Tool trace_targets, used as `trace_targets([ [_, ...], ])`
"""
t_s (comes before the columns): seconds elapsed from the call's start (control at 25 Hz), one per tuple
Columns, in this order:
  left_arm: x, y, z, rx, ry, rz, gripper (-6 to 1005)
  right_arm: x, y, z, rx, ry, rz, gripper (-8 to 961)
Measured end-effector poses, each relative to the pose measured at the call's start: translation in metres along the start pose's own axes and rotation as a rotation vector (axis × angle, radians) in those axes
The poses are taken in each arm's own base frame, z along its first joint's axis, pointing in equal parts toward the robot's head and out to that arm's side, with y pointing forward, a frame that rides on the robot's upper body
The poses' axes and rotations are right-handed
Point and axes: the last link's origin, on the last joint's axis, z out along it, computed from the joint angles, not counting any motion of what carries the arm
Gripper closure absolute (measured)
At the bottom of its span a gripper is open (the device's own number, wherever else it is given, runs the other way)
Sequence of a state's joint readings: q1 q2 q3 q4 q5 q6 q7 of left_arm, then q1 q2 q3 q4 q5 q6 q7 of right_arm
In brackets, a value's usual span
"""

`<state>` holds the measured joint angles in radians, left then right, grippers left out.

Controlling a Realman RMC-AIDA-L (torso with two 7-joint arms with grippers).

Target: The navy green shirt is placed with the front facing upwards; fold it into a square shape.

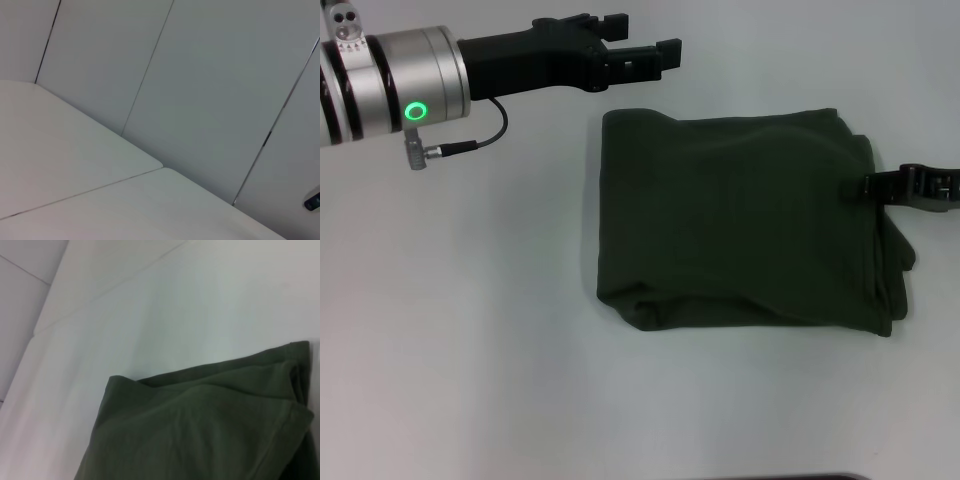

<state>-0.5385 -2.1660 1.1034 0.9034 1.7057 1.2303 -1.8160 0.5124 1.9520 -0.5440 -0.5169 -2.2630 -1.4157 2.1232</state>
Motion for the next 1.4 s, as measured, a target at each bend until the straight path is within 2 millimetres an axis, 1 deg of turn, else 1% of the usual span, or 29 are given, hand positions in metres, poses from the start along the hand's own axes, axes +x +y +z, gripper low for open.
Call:
trace_targets([
  [0.16,-0.001,0.000,0.000,0.000,-0.001,0.002,79,-0.002,0.000,-0.001,-0.001,-0.015,0.001,765],
  [0.4,-0.004,-0.001,0.000,-0.001,-0.002,-0.006,79,-0.007,0.001,-0.003,-0.013,-0.050,0.005,910],
  [0.68,-0.003,-0.001,0.000,0.000,0.005,-0.003,79,-0.018,0.009,-0.007,-0.048,-0.057,-0.013,910],
  [0.84,-0.003,-0.002,-0.001,0.004,0.009,-0.005,80,-0.022,0.010,-0.012,-0.057,-0.060,-0.016,910],
  [1.16,0.000,-0.002,0.000,0.003,0.016,-0.005,80,-0.024,0.009,-0.029,-0.082,-0.062,-0.011,910],
  [1.4,0.001,-0.002,0.001,0.001,0.016,-0.006,80,-0.027,0.012,-0.031,-0.091,-0.058,-0.016,909],
])
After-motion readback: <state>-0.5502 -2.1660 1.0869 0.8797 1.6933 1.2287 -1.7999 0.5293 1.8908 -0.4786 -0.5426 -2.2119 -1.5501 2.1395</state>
